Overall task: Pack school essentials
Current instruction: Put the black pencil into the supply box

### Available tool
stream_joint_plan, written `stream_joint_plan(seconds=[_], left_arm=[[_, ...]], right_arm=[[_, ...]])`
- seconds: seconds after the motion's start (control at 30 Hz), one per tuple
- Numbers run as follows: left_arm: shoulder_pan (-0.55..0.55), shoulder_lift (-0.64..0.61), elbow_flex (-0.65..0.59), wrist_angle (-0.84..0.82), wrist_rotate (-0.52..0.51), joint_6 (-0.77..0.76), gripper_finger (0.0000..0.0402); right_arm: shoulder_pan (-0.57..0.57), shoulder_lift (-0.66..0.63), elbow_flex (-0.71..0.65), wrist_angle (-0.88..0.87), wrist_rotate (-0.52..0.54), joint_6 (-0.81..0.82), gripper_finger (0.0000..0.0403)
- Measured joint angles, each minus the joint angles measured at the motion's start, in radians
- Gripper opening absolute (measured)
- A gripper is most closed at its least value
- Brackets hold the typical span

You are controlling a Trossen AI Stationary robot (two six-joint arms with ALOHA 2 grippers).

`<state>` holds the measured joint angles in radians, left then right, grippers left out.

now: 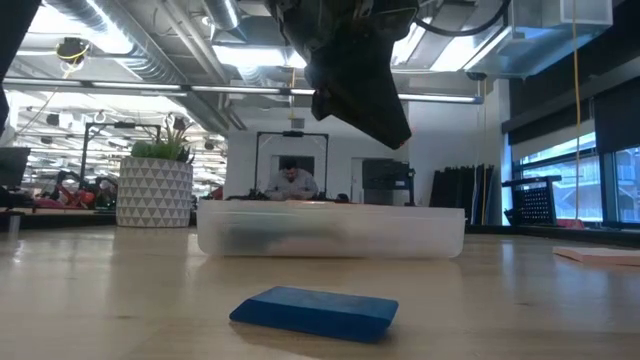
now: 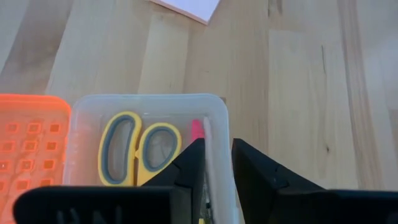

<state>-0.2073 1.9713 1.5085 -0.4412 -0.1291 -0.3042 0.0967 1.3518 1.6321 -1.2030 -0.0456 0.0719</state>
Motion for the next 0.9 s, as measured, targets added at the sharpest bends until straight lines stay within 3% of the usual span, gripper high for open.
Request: stream_joint_plan(seconds=[0.2,0.33,0.57,0.9], left_arm=[[0.035,-0.022,0.003,-0.025,0.001,-0.014,0.0074],[0.097,-0.072,0.053,-0.159,0.001,-0.044,0.0075],[0.258,-0.126,0.140,-0.387,0.015,-0.054,0.0075],[0.519,-0.125,0.131,-0.472,0.119,0.067,0.0069]], right_arm=[[0.000,0.000,0.000,-0.004,0.000,-0.001,0.0116],[0.000,0.000,0.000,-0.004,0.000,-0.001,0.0116],[0.000,0.000,0.000,-0.002,0.000,-0.001,0.0117],[0.000,0.000,0.000,0.001,0.000,-0.008,0.0117]])
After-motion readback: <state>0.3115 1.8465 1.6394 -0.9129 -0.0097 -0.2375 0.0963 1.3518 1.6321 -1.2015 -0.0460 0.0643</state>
